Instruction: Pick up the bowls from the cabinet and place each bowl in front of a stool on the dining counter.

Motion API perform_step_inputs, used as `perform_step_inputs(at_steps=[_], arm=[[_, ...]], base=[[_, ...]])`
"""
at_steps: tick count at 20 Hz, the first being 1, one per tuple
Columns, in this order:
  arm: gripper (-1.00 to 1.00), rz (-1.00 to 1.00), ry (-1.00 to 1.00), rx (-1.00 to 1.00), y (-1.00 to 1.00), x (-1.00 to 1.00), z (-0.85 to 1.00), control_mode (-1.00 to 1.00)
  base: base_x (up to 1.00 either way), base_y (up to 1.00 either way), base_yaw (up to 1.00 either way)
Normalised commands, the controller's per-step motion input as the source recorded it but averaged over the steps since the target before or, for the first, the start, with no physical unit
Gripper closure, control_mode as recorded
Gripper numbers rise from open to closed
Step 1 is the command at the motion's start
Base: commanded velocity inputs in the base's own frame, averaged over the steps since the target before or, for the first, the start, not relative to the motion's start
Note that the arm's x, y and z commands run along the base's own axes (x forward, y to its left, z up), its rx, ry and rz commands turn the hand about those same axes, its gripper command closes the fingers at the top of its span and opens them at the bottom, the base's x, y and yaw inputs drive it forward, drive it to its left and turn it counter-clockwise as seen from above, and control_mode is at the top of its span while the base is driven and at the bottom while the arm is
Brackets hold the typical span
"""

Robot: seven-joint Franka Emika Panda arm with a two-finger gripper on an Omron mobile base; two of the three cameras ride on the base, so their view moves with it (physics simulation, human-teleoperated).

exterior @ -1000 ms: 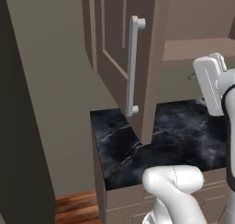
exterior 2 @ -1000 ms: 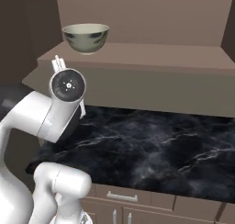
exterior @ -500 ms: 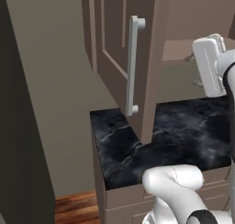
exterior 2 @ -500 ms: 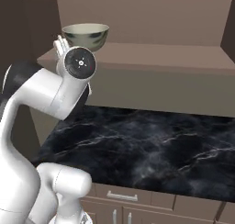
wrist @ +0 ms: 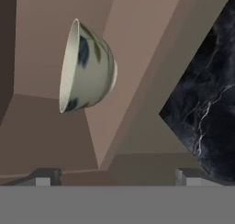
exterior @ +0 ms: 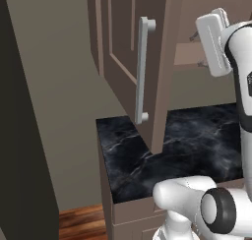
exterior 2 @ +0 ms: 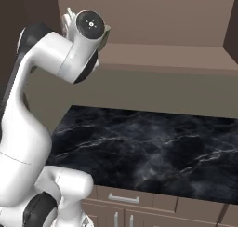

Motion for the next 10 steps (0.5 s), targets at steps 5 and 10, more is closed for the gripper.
perform_step_inputs(at_steps=[5, 10], arm=[[-1.0, 0.0, 0.0, 0.0, 0.01, 0.72, 0.0, -1.0], [-1.0, 0.0, 0.0, 0.0, 0.1, 0.68, 0.0, -1.0]], base=[[0.0, 0.0, 0.0], [0.0, 0.0, 0.0]])
